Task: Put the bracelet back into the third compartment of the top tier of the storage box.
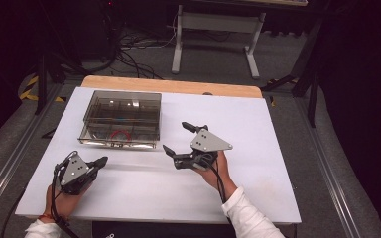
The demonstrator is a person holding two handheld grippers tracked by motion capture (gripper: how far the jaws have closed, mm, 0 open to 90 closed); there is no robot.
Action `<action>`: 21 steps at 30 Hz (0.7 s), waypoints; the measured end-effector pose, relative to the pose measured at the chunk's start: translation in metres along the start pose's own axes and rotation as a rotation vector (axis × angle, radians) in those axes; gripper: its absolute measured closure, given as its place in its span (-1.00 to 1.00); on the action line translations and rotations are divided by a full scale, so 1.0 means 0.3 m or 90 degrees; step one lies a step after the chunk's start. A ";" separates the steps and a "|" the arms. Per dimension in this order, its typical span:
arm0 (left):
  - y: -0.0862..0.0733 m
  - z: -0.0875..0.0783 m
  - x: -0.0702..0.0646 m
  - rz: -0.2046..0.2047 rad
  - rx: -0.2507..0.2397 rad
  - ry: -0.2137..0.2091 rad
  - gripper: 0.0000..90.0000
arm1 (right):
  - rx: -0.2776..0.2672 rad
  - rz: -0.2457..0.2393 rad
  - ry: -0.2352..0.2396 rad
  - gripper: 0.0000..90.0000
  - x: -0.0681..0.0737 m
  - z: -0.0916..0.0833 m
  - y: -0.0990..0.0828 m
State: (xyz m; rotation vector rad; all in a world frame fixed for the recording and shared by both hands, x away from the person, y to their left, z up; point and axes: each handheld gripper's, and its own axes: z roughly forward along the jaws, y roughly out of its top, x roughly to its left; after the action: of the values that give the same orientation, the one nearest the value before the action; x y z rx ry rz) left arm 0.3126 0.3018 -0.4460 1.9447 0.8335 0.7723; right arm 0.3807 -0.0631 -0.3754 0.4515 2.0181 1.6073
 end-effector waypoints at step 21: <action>-0.001 -0.013 -0.002 0.009 -0.002 0.012 0.98 | 0.033 -0.027 -0.111 -0.84 -0.073 -0.116 -0.094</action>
State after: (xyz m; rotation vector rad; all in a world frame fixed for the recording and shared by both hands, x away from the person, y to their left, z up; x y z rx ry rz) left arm 0.3092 0.3034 -0.4447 1.9446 0.8310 0.8012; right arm 0.3797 -0.1098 -0.3930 0.5452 1.9281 1.4414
